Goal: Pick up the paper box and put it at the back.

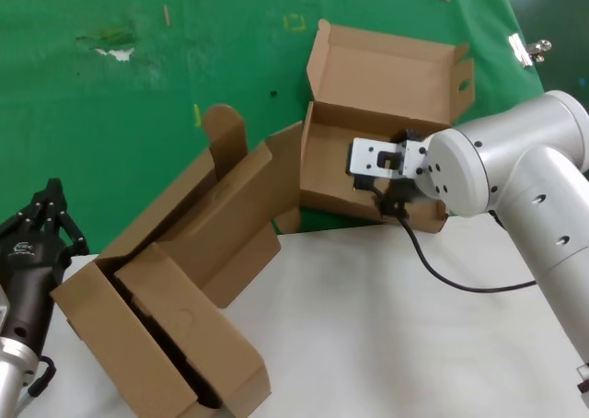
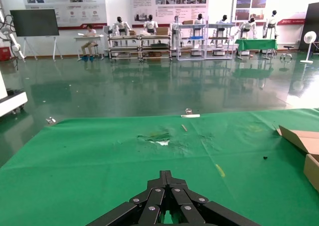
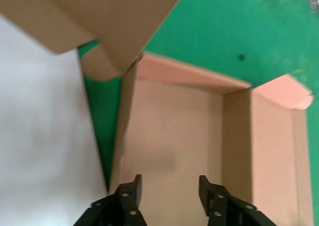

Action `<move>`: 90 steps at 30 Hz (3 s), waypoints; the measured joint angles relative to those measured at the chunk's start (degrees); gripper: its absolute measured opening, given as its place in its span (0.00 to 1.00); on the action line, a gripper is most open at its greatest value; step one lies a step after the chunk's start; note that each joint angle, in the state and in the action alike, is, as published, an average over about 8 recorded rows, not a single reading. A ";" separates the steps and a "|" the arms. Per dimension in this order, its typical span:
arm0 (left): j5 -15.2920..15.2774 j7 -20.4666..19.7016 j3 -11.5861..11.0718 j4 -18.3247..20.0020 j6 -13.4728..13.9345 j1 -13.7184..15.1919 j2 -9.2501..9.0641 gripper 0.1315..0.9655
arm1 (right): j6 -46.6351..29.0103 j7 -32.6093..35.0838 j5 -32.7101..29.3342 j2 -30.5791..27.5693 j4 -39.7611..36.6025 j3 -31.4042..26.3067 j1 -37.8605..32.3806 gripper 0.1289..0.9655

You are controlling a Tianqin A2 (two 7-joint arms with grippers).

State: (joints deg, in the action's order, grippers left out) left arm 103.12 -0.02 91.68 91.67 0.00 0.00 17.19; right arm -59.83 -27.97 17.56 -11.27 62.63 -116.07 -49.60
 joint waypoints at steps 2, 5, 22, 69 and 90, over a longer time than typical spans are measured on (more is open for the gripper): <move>0.00 0.00 0.00 0.00 0.00 0.00 0.00 0.01 | 0.56 -0.53 0.15 0.04 0.28 0.20 -0.03 0.42; 0.00 0.00 0.00 0.00 0.00 0.00 0.00 0.01 | 1.05 -1.00 0.57 0.06 0.85 0.43 -0.26 0.36; 0.00 0.00 0.00 0.00 0.00 0.00 0.00 0.01 | -7.78 2.34 12.86 -3.13 10.74 -1.79 1.99 0.05; 0.00 0.00 0.00 0.00 0.00 0.00 0.00 0.01 | -7.36 -4.94 0.03 -11.33 13.61 -0.15 7.27 0.01; 0.00 0.00 0.00 0.00 0.00 0.00 0.00 0.01 | -2.77 -5.42 -3.92 -8.91 9.76 0.18 7.36 0.01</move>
State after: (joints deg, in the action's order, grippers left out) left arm 103.12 -0.02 91.68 91.67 0.00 0.00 17.19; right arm -62.61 -33.39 13.64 -20.17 72.39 -115.89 -42.24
